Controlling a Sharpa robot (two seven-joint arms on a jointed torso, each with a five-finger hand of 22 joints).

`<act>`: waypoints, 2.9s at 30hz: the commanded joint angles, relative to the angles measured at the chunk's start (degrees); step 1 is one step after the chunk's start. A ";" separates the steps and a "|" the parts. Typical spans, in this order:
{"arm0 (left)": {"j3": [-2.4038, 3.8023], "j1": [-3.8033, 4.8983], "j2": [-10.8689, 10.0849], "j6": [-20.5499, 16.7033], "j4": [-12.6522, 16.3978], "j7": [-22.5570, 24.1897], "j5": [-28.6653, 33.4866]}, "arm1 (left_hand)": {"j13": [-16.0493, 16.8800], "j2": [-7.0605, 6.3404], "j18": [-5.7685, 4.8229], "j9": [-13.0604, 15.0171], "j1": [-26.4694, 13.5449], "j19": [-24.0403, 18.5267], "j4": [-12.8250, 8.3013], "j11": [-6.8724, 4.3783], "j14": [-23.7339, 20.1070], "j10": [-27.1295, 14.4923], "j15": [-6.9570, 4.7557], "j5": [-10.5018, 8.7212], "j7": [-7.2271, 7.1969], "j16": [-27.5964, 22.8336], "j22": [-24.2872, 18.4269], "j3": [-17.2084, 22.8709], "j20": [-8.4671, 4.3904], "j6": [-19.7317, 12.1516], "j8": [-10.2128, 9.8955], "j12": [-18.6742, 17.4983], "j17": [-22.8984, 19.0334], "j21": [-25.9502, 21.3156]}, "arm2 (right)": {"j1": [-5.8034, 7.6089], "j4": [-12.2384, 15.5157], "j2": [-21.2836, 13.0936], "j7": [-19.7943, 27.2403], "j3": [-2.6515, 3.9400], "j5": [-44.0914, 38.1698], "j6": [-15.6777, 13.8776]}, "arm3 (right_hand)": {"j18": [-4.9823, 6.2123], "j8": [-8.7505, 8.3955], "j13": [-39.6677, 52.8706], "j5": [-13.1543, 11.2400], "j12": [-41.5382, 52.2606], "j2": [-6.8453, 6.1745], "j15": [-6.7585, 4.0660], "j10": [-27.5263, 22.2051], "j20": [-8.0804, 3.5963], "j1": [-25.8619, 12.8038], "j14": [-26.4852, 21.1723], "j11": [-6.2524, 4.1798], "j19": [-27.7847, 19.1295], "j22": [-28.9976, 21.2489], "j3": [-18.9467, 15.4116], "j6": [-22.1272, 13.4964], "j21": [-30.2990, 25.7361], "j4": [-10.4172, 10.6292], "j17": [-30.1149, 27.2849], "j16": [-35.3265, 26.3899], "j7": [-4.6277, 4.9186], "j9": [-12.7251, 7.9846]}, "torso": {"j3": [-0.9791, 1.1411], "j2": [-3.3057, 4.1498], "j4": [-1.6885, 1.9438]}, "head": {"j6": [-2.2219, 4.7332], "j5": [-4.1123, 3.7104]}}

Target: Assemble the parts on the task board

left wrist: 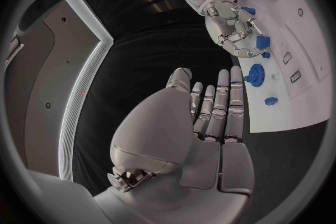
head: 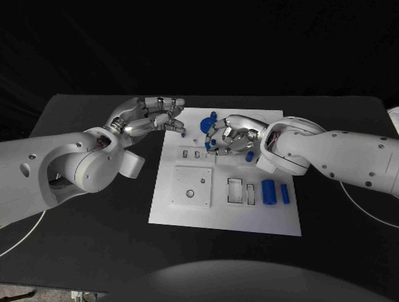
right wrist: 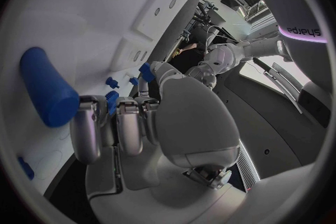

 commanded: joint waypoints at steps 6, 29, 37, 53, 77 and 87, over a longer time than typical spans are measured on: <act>0.03 0.03 0.09 0.46 0.13 0.18 -0.21 | -0.07 -0.08 0.22 -0.06 0.62 -0.49 -0.13 0.33 -0.33 0.04 -0.05 0.21 0.04 0.20 0.08 0.36 -0.03 -0.15 0.21 0.30 -0.07 0.19 | -0.15 -0.57 0.80 -1.56 0.01 -3.35 1.86 | 0.43 -0.74 15.08 0.49 0.22 -0.28 0.64 5.97 0.58 -0.32 6.00 0.46 0.63 12.84 0.48 0.70 -0.42 -0.56 15.10 0.20 0.07 -0.46 | -0.05 0.02 -0.14 | -0.17 0.38; 0.03 0.03 0.22 0.52 0.14 0.18 -0.21 | -0.07 -0.08 0.22 -0.06 0.62 -0.49 -0.13 0.33 -0.33 0.04 -0.05 0.21 0.04 0.20 0.08 0.36 -0.03 -0.15 0.21 0.30 -0.07 0.19 | -0.69 -2.41 1.94 -2.71 0.01 -4.70 2.94 | 0.72 -2.67 15.08 1.03 0.22 -0.44 0.87 5.97 0.86 0.27 6.00 0.62 -0.40 12.46 1.43 0.29 -1.41 -2.29 15.10 0.20 0.15 -1.63 | -0.08 -0.06 -0.11 | -0.17 0.45; 0.03 0.03 0.25 0.54 0.11 0.15 -0.21 | -0.07 -0.08 0.22 -0.06 0.62 -0.49 -0.13 0.33 -0.33 0.04 -0.05 0.21 0.04 0.20 0.08 0.36 -0.03 -0.15 0.21 0.30 -0.07 0.19 | -0.79 -2.63 1.95 -2.96 0.01 -4.78 3.27 | 0.79 -2.93 15.08 1.19 0.22 -0.48 0.88 5.97 0.89 0.31 6.00 0.63 -0.65 12.36 1.56 0.13 -1.65 -2.53 15.10 0.20 0.15 -1.77 | -0.05 -0.03 -0.10 | -0.17 0.41; 0.03 0.03 0.28 0.61 0.09 0.00 -0.21 | -0.07 -0.08 0.22 -0.06 0.62 -0.49 -0.13 0.33 -0.33 0.04 -0.05 0.21 0.04 0.20 0.08 0.36 -0.03 -0.15 0.21 0.30 -0.07 0.19 | -0.84 -2.81 1.99 -3.03 0.01 -4.86 3.77 | 0.83 -4.01 15.08 0.32 0.22 -0.72 0.91 5.97 0.94 -0.17 6.00 0.63 -0.80 12.32 1.63 -0.97 -1.80 -2.94 15.10 0.20 0.12 -2.29 | -0.09 0.01 -0.09 | -0.17 0.33; 0.03 0.03 0.32 0.66 -0.01 -0.17 -0.21 | -0.06 -0.15 0.21 -0.05 0.61 -0.58 -0.07 0.34 -0.36 0.03 -0.02 0.20 0.00 0.24 0.12 0.42 -0.02 -0.14 0.26 0.33 -0.12 0.27 | -0.86 -2.80 2.05 -1.51 0.01 -5.38 2.77 | 0.90 -2.68 15.08 -0.42 0.22 -0.04 0.53 5.97 0.69 -0.17 6.00 0.01 -1.02 12.25 2.21 0.88 -2.05 -5.17 15.10 0.20 -1.18 -1.44 | -0.05 -0.02 -0.06 | -0.17 0.22; 0.03 0.03 0.32 0.65 -0.07 -0.24 -0.20 | -0.06 -0.15 0.21 -0.05 0.61 -0.58 -0.07 0.34 -0.36 0.03 -0.02 0.20 0.00 0.24 0.12 0.42 -0.02 -0.14 0.26 0.33 -0.12 0.27 | -0.86 -2.76 2.06 -1.13 0.01 -5.69 1.97 | 0.90 -2.16 15.08 -0.25 0.22 0.05 0.39 5.97 0.58 -0.09 6.00 -0.15 -1.01 12.26 2.25 0.95 -2.04 -5.60 15.10 0.20 -1.58 -0.97 | -0.07 -0.04 -0.10 | -0.17 0.27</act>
